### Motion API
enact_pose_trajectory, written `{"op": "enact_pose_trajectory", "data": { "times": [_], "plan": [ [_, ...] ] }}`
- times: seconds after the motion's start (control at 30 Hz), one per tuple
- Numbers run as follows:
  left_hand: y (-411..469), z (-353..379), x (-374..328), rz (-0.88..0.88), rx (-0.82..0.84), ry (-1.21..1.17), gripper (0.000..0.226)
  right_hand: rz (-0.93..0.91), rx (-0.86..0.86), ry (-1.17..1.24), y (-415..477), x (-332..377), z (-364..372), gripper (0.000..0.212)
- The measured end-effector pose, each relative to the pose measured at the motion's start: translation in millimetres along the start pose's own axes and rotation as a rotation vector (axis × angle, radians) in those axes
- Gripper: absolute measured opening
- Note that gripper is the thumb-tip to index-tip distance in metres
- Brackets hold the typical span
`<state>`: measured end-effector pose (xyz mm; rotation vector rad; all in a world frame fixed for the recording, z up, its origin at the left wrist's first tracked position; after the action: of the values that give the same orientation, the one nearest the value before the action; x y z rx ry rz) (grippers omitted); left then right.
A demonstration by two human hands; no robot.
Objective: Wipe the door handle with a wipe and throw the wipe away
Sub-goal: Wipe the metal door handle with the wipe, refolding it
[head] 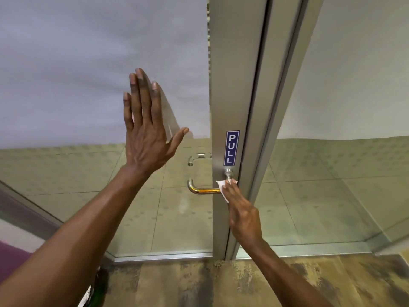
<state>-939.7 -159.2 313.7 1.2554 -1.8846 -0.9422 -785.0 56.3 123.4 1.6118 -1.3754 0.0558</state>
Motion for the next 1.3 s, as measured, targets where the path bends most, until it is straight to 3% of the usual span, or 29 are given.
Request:
{"op": "enact_pose_trajectory", "data": {
  "times": [0.17, 0.3, 0.53, 0.77, 1.03, 1.3],
  "plan": [
    [-2, 13, 16, 0.025, 0.028, -0.028, 0.116, 0.054, 0.018, -0.058, -10, 3, 11, 0.078],
    [-2, 19, 18, 0.030, 0.038, -0.024, 0.116, 0.087, -0.073, -0.050, -14, 11, 26, 0.075],
    [-3, 27, 20, 0.050, -0.016, -0.006, 0.113, 0.166, -0.166, -0.072, -16, 26, 54, 0.096],
    [-3, 31, 21, 0.053, -0.031, 0.001, 0.113, 0.179, -0.161, -0.102, -21, 43, 79, 0.083],
    [-2, 30, 19, 0.056, 0.001, -0.002, 0.114, 0.157, -0.070, -0.204, -3, 79, 110, 0.097],
    [-3, 31, 20, 0.082, 0.003, -0.014, 0.120, 0.140, 0.003, -0.329, 17, 99, 125, 0.080]
  ]
}}
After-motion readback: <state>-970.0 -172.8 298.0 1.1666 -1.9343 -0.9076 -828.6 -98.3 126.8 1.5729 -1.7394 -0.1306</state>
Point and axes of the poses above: each hand's wrist, its own y-axis towards the middle knuckle, its own z-axis out of the palm, x = y × z, the point moved 4 cm from there along y, towards the middle knuckle, and after that the axes turned 8 degrees about y, right-handed, at the moved point
